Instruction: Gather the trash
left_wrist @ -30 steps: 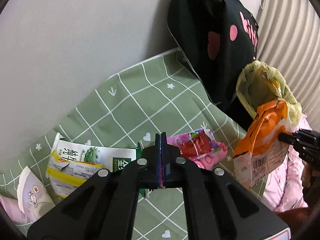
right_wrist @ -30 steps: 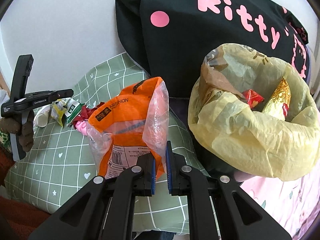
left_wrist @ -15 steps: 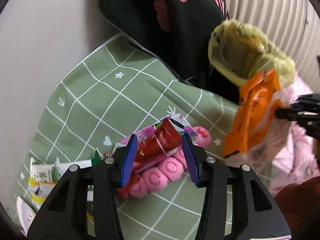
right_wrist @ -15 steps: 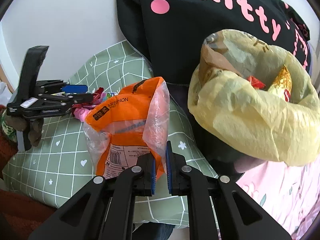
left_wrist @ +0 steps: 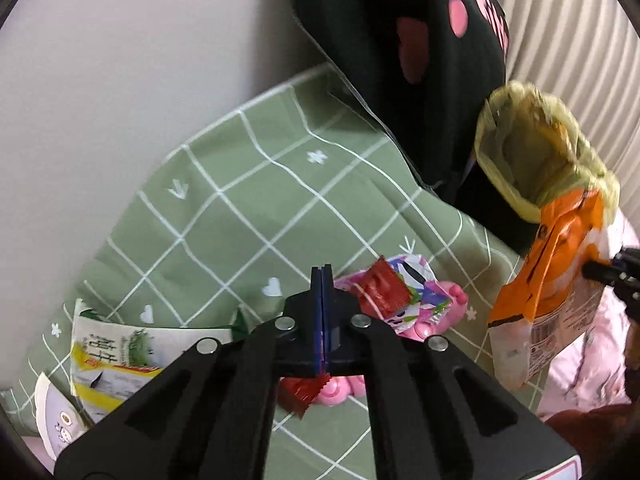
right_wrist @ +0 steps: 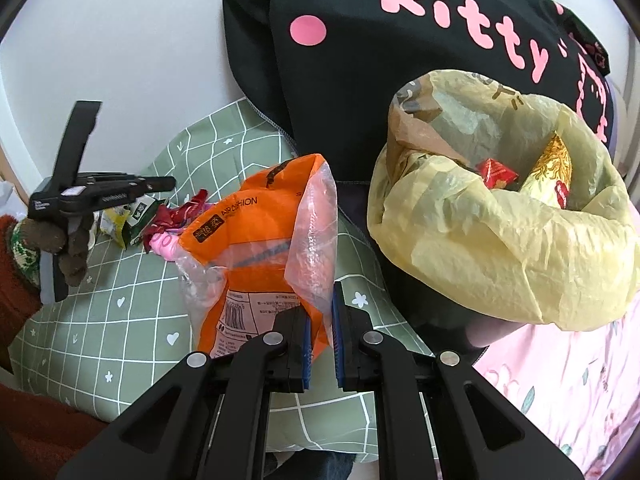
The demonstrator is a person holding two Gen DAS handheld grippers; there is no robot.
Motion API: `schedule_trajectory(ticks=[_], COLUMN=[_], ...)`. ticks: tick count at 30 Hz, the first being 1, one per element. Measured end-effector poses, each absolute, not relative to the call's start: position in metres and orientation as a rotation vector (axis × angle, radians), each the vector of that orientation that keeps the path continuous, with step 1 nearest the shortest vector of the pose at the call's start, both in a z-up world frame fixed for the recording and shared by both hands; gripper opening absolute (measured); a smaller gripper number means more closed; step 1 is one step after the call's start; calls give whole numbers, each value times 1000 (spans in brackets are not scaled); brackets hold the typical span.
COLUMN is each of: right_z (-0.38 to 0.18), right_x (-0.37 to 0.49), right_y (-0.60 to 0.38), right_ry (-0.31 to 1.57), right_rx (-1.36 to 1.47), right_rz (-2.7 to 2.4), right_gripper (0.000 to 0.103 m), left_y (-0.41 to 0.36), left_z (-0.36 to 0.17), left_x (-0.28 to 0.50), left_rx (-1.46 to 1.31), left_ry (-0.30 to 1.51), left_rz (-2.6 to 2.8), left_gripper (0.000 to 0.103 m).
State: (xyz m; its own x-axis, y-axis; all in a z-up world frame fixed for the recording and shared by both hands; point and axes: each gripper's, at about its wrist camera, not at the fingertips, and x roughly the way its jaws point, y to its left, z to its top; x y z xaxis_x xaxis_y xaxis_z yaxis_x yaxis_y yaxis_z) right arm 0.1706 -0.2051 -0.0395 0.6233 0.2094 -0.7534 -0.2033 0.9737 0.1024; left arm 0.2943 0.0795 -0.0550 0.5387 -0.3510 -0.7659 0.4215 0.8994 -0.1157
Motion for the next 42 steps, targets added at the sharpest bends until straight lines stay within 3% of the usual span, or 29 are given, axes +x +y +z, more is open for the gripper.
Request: schedule_trajectory(ticks=[4, 6, 7, 12, 16, 17, 19, 20, 35, 42], right_z=[-43, -43, -44, -44, -42, -41, -38, -37, -13, 7], right_x=[170, 172, 171, 171, 172, 172, 171, 169, 177, 181], right_y=[-204, -202, -201, -203, -206, -206, -206, -207, -202, -209], right_ry=[878, 882, 883, 889, 886, 884, 874, 868, 804, 756], right_rx=[7, -1, -6, -7, -2, -1, 4, 6, -15, -23], right_rz=[248, 257, 263, 262, 252, 250, 245, 243, 252, 215], right_gripper=[10, 10, 10, 10, 10, 10, 10, 10, 10, 10], left_y=[76, 62, 56, 32, 36, 40, 53, 58, 99, 76], left_z=[-50, -53, -55, -76, -94, -94, -86, -82, 14, 59], left_x=[282, 275, 274, 281, 297, 301, 307, 308, 285, 282], left_rx=[97, 188, 220, 349, 378, 351, 260, 230, -11, 1], left_ry=[878, 869, 864, 880, 938, 953, 956, 945, 729, 625], left_rz=[-598, -629, -636, -602, -507, -484, -464, -458, -454, -501], left_gripper=[4, 33, 37, 39, 37, 26, 18, 2, 1, 1])
